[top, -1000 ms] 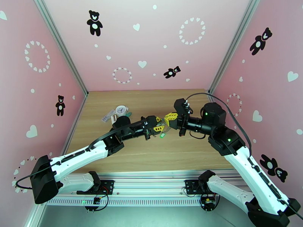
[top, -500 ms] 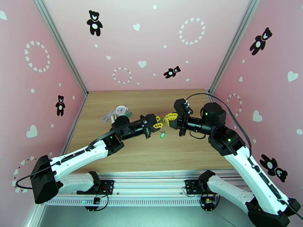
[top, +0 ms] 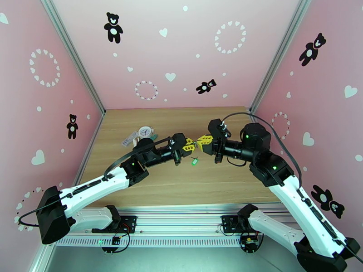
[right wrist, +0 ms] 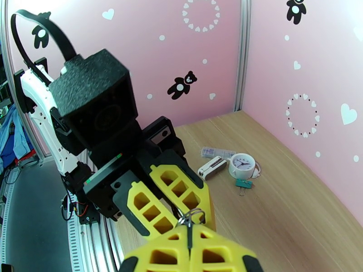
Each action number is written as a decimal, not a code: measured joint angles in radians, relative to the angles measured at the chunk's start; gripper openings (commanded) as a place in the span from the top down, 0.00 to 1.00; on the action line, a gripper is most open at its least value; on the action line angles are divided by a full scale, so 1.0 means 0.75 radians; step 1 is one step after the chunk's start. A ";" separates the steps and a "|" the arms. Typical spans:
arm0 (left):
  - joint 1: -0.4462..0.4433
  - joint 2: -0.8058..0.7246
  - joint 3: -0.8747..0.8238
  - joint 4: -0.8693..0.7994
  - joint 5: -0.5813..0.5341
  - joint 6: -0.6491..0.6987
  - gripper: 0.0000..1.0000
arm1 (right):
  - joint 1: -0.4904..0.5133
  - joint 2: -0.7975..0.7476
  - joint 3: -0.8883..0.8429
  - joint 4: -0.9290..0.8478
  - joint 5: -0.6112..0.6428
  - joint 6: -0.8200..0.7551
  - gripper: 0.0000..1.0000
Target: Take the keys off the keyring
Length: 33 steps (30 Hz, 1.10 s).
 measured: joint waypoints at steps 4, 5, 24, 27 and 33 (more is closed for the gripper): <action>0.001 0.000 0.000 0.011 0.001 -0.071 0.97 | 0.001 -0.015 0.000 -0.010 0.005 -0.033 1.00; 0.001 0.000 0.000 0.015 0.001 -0.089 0.97 | 0.001 -0.020 0.000 -0.016 0.007 -0.042 1.00; 0.000 0.034 0.000 0.022 0.014 -0.254 0.72 | 0.061 -0.040 0.017 -0.085 0.111 -0.175 1.00; 0.000 0.032 -0.003 0.015 0.013 -0.217 0.65 | 0.062 -0.034 0.034 -0.114 0.110 -0.186 1.00; 0.000 -0.027 -0.023 -0.066 0.008 -0.114 0.60 | 0.053 -0.018 0.046 -0.166 0.087 -0.201 1.00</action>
